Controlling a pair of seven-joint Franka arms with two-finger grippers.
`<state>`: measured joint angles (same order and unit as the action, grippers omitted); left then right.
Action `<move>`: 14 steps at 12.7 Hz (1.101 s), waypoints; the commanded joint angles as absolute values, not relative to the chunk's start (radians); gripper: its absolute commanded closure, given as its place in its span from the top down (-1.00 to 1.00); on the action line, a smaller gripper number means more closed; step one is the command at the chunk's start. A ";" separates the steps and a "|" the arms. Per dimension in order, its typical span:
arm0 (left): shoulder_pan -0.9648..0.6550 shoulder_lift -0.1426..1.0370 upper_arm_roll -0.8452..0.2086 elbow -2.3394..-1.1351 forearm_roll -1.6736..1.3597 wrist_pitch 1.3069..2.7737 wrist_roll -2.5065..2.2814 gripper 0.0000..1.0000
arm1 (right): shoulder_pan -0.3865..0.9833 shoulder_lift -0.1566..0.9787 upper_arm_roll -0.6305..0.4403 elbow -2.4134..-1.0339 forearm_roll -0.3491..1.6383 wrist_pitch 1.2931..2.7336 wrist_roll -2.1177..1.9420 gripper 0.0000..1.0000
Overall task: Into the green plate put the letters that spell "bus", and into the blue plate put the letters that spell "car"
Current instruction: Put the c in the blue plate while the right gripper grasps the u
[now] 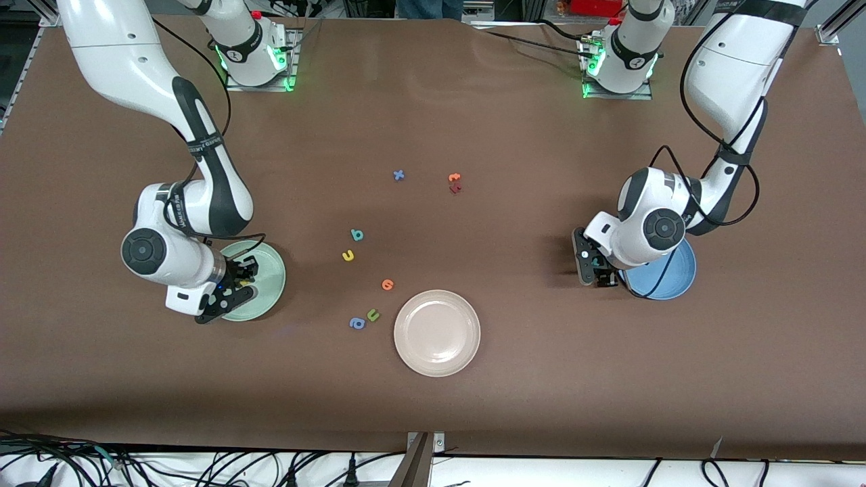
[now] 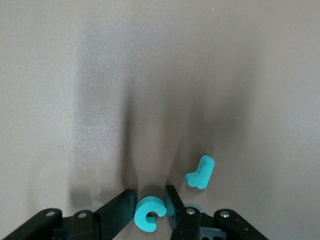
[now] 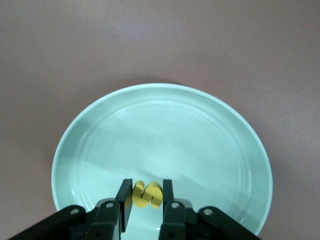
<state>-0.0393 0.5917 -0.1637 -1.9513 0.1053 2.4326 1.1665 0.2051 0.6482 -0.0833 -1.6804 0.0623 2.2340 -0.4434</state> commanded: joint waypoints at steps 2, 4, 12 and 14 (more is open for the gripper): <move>-0.031 0.568 -0.169 -1.939 0.137 2.401 1.163 -0.46 | 0.201 0.643 -0.087 -1.690 0.083 2.241 -0.468 0.35; -0.031 0.551 -0.167 -1.910 0.135 2.327 1.161 -0.46 | 0.201 0.638 -0.086 -1.690 0.083 2.235 -0.442 0.65; 0.096 0.540 -0.161 -1.778 0.137 2.075 1.177 -0.14 | 0.274 0.581 0.054 -1.824 0.065 2.413 0.153 0.98; 0.101 0.537 -0.166 -1.778 0.132 2.065 1.175 1.00 | 0.302 0.581 0.072 -1.861 0.063 2.485 0.269 0.99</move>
<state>0.0940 0.5429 -0.1491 -1.7776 0.1053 2.0859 1.1758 0.2914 0.6216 0.0600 -1.7852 0.0695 2.4211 0.1740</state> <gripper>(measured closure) 0.590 0.009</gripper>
